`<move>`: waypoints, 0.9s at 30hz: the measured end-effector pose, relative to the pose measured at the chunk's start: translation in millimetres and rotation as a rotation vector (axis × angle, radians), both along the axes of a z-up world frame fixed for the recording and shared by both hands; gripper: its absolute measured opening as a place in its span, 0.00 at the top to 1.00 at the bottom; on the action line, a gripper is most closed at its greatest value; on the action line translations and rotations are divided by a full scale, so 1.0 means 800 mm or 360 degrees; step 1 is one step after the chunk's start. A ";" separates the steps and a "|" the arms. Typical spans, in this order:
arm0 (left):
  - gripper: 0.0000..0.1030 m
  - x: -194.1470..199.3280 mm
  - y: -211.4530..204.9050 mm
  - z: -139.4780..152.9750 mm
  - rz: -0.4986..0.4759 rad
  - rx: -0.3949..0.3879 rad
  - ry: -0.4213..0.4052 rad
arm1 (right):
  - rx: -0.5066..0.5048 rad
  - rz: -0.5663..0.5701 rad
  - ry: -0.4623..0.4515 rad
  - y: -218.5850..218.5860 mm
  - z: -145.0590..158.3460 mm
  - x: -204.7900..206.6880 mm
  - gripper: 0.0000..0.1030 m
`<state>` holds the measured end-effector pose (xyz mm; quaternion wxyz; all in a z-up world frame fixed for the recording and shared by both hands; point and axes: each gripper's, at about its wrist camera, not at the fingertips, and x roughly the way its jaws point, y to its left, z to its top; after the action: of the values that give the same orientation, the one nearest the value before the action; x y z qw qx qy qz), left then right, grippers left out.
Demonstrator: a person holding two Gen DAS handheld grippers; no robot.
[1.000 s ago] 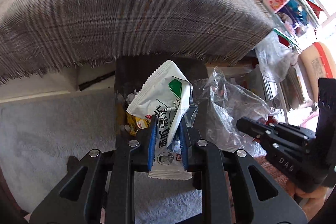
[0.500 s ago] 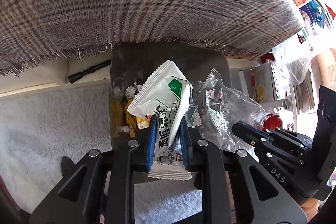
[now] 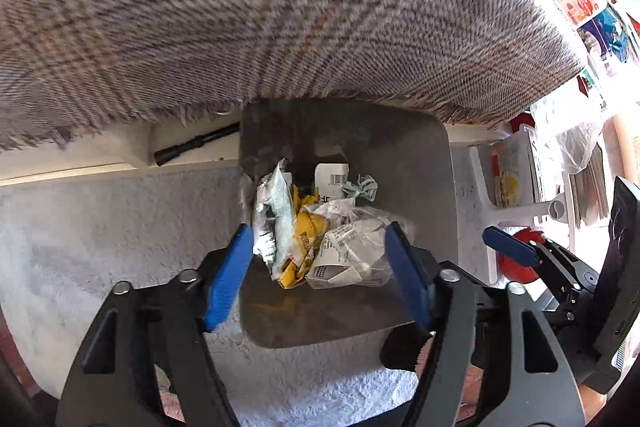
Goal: Collect trash
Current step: 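Carry the bag and packet over the bin and open both tools, then grasp the pink-white round lid with the right tool while the left tool grasps the folded white paper box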
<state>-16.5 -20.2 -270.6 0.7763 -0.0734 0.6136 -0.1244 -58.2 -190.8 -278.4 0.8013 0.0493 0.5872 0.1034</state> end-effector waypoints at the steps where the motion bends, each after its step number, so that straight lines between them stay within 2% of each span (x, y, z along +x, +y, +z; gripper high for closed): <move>1: 0.26 -0.003 0.003 0.007 0.0011 -0.0003 -0.0014 | -0.0003 0.0007 -0.0001 0.000 0.003 -0.001 0.15; 2: 0.23 -0.005 0.005 0.014 0.0017 -0.0001 -0.0026 | -0.0013 0.0016 0.0002 -0.001 0.006 -0.003 0.09; 3: 0.16 -0.008 0.007 0.024 0.0022 0.0010 -0.0050 | -0.0020 0.0021 0.0005 -0.001 0.009 -0.005 0.03; 4: 0.07 -0.010 0.008 0.034 0.0023 0.0024 -0.0071 | -0.0023 0.0024 0.0008 -0.002 0.012 -0.005 0.03; 9: 0.08 -0.012 0.016 0.096 -0.0004 0.0062 -0.0213 | -0.0032 0.0091 0.0031 -0.005 0.049 0.002 0.03; 12: 0.08 -0.008 0.024 0.142 0.0003 0.0069 -0.0327 | 0.0006 0.0068 -0.0058 -0.018 0.094 0.011 0.03; 15: 0.08 0.005 0.031 0.180 0.0024 0.0048 -0.0373 | 0.0039 0.0037 -0.0148 -0.030 0.140 0.026 0.03; 21: 0.08 0.036 0.032 0.232 0.0039 0.0040 -0.0466 | 0.0124 0.0002 -0.0323 -0.046 0.213 0.067 0.03; 27: 0.08 0.092 0.030 0.259 0.0055 0.0085 -0.0520 | 0.0115 0.0004 -0.0431 -0.055 0.242 0.120 0.03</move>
<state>56.9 3.5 -63.6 0.8693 -0.0421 0.4811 -0.1051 37.7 -234.8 -84.9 0.8707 0.0630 0.4697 0.1312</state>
